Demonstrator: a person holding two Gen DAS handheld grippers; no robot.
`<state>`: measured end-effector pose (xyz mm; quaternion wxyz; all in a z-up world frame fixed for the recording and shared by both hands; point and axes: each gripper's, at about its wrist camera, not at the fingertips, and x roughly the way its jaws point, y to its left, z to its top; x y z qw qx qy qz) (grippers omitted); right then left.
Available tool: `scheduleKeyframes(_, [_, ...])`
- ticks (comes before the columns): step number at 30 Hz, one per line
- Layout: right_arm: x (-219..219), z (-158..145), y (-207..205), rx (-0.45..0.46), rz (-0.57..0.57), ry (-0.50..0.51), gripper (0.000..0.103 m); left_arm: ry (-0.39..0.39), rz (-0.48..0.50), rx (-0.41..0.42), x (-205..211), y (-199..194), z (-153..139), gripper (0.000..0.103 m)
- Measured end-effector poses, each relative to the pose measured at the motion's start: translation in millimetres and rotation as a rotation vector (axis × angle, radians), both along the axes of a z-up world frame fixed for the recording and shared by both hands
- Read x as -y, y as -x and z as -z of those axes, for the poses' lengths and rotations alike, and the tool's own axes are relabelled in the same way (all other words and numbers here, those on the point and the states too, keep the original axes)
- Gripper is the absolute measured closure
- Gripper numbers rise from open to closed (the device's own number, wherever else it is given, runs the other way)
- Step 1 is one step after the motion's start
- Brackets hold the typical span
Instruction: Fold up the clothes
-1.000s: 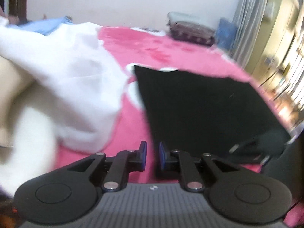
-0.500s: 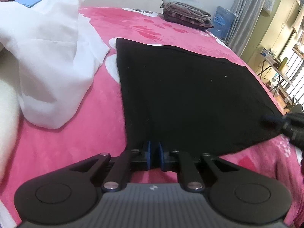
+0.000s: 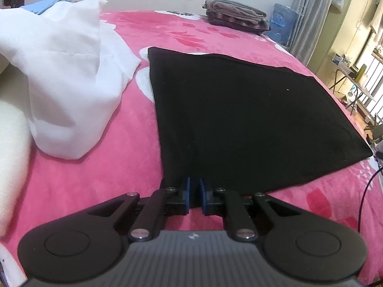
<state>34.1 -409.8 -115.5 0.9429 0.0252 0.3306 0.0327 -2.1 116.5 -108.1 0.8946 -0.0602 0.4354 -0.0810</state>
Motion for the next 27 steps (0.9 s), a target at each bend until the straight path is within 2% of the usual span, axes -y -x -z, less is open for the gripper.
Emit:
scheduleKeyframes(5, [-23.6,-20.8,-7.1,0.105,-0.074,-0.079,0.097,-0.007,-0.012,-0.008,2.1,-1.8,1.3,0.091])
scheduleKeyframes(8, [-69.4,-19.8,-19.8,0.122,-0.267,-0.08,0.097,-0.009,-0.017,-0.009,2.7,-1.9,1.1,0.091])
scheduleKeyframes(10, [-86.2,-11.4,-30.9,0.093,-0.33,-0.087,0.097,-0.013,-0.015,-0.009,3.1,-2.1,0.9,0.091])
scheduleKeyframes(16, [-57.3,9.2,-49.7,0.045,-0.174,-0.032,0.103,-0.007,-0.007,-0.007,1.1,-3.0,1.5,0.091])
scheduleKeyframes(17, [-51.7,11.1,-52.5,0.039,-0.141,-0.02,0.103,-0.006,-0.006,-0.006,1.0,-3.1,1.8,0.091])
scheduleKeyframes(18, [-45.3,9.6,-54.9,0.04,-0.097,-0.002,0.096,-0.005,-0.006,-0.005,0.8,-3.1,2.1,0.091])
scheduleKeyframes(19, [-42.5,8.8,-56.5,0.043,-0.074,-0.002,0.097,-0.004,-0.005,-0.004,0.7,-3.1,2.4,0.091])
scheduleKeyframes(21, [-44.0,6.9,-55.9,0.057,-0.081,-0.023,0.097,-0.004,-0.003,-0.001,0.6,-2.8,2.9,0.091])
scheduleKeyframes(27, [-83.0,16.0,-59.7,0.062,-0.23,-0.012,0.097,-0.002,0.002,-0.001,0.7,-2.7,2.5,0.091])
